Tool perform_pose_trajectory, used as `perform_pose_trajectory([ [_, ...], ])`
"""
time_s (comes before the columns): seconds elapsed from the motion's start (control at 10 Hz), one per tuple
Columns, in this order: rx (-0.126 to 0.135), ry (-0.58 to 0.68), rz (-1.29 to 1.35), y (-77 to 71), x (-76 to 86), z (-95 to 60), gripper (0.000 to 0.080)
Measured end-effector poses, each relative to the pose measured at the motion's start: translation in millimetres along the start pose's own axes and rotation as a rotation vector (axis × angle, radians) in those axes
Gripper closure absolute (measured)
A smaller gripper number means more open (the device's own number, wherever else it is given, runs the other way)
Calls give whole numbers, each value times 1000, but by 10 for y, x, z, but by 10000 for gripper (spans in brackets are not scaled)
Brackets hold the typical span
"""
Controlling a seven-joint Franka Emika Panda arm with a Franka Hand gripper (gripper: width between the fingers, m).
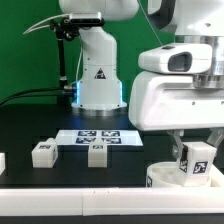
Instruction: Assemble stool
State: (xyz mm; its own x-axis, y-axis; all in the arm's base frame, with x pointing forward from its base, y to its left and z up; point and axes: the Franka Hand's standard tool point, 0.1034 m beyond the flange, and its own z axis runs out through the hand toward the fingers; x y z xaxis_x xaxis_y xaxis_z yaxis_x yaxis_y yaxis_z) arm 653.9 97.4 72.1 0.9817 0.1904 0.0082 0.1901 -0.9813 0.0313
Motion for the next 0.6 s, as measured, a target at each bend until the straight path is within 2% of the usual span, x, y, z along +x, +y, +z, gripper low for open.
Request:
perform_pose_trajectory([
  [0.2, 8, -2, 221, 53, -9, 7, 462],
  [0.3, 3, -5, 213, 50, -1, -14, 462],
  [0.6, -5, -6, 404, 116, -14, 0, 462],
])
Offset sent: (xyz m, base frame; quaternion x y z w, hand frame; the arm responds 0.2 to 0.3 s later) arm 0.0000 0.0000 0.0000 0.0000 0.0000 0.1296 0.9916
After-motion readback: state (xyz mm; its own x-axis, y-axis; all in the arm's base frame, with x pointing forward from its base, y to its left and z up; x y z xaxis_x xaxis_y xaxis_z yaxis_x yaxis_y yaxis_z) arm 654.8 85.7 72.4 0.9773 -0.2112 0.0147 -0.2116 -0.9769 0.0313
